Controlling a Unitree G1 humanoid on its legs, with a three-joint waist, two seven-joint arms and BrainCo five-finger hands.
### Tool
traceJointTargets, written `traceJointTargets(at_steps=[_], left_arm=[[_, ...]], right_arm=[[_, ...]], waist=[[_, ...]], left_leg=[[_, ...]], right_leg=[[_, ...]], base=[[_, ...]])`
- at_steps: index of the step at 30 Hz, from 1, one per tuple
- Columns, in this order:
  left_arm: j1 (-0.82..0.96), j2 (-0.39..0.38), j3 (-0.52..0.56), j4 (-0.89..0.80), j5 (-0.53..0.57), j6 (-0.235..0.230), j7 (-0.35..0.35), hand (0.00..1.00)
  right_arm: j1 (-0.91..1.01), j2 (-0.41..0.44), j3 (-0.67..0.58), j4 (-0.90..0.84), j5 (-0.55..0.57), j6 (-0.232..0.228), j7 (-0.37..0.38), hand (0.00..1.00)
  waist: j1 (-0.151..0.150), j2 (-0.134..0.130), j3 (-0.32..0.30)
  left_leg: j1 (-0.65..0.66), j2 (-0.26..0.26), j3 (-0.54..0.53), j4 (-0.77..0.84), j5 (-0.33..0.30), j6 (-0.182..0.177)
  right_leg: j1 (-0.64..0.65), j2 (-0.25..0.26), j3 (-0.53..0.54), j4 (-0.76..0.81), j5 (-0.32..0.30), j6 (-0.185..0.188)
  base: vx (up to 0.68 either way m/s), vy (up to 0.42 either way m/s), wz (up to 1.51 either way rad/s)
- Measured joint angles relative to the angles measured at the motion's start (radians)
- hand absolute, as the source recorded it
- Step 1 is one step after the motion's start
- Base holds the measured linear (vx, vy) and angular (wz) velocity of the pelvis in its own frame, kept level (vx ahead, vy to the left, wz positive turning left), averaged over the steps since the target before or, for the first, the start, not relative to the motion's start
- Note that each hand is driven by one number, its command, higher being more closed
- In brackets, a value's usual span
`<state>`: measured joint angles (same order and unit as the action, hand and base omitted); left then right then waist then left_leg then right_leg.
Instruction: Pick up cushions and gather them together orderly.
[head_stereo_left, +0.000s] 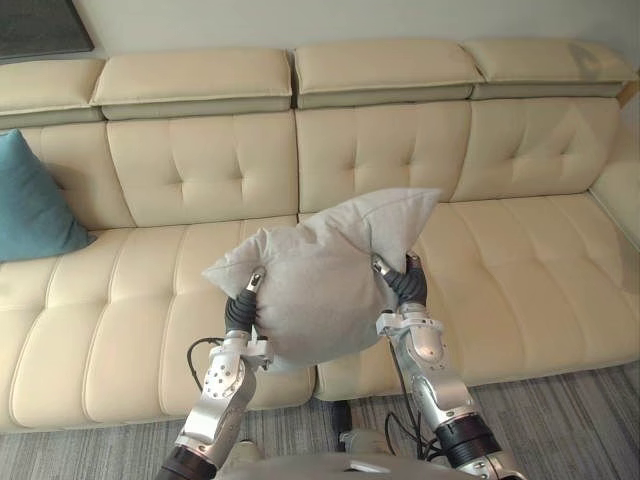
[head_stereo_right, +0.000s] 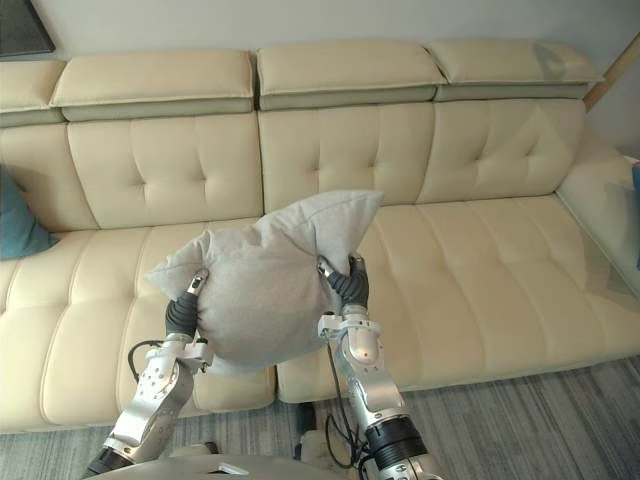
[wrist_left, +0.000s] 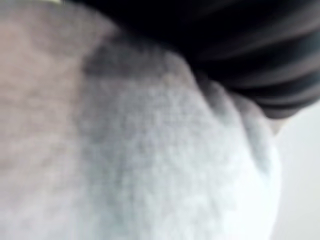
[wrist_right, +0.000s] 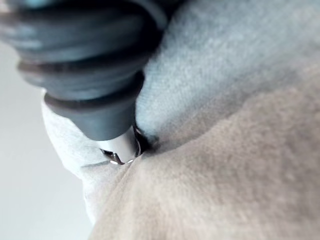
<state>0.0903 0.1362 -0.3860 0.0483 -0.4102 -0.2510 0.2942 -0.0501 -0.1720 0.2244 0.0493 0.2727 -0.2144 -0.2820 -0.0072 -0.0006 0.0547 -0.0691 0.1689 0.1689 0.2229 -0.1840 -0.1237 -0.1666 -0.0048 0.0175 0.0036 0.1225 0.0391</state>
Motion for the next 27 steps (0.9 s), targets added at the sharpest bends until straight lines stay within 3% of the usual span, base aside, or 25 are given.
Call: traceJointTargets(at_steps=[7,11,17,23,27], left_arm=[[-0.128,0.002,0.039,0.029,0.003,-0.003,0.008,1.00],[-0.370,0.020,0.081,0.180,0.006,-0.010,0.050,1.00],[-0.885,0.100,0.153,0.378,0.104,-0.001,0.135,1.00],[-1.182,0.116,0.189,0.522,0.163,0.007,0.160,1.00],[-1.428,0.123,0.209,0.673,0.201,0.014,0.157,1.00]], right_arm=[[-0.090,-0.001,-0.011,0.010,0.046,-0.005,0.000,1.00],[-0.299,0.004,-0.035,0.125,0.045,-0.006,-0.021,1.00],[-0.757,0.043,-0.179,0.309,0.037,-0.008,-0.111,1.00],[-0.919,0.089,-0.304,0.326,0.033,-0.010,-0.192,1.00],[-1.132,0.094,-0.405,0.447,0.028,-0.057,-0.237,1.00]], waist=[[0.001,-0.001,0.000],[0.013,-0.014,0.027],[0.012,-0.019,0.223],[0.010,-0.017,0.293],[-0.002,-0.014,0.361]], left_leg=[[-0.012,-0.013,-0.004,-0.001,0.003,0.003],[-0.094,-0.035,-0.020,0.004,0.037,0.011],[-0.327,-0.043,-0.057,0.128,0.072,0.011],[-0.437,-0.040,-0.070,0.159,0.087,0.008],[-0.516,-0.058,-0.090,0.154,0.120,0.013]], right_leg=[[0.036,-0.008,-0.001,-0.085,0.052,-0.003],[-0.037,-0.029,-0.009,-0.086,0.087,-0.004],[-0.204,-0.047,-0.029,-0.085,0.167,-0.007],[-0.292,-0.047,-0.036,-0.085,0.195,-0.006],[-0.366,-0.064,-0.053,-0.085,0.223,-0.005]], base=[[-0.02,0.004,0.02],[-0.15,-0.001,0.15],[-0.25,0.024,0.15],[-0.15,0.018,0.05],[-0.07,0.056,0.17]])
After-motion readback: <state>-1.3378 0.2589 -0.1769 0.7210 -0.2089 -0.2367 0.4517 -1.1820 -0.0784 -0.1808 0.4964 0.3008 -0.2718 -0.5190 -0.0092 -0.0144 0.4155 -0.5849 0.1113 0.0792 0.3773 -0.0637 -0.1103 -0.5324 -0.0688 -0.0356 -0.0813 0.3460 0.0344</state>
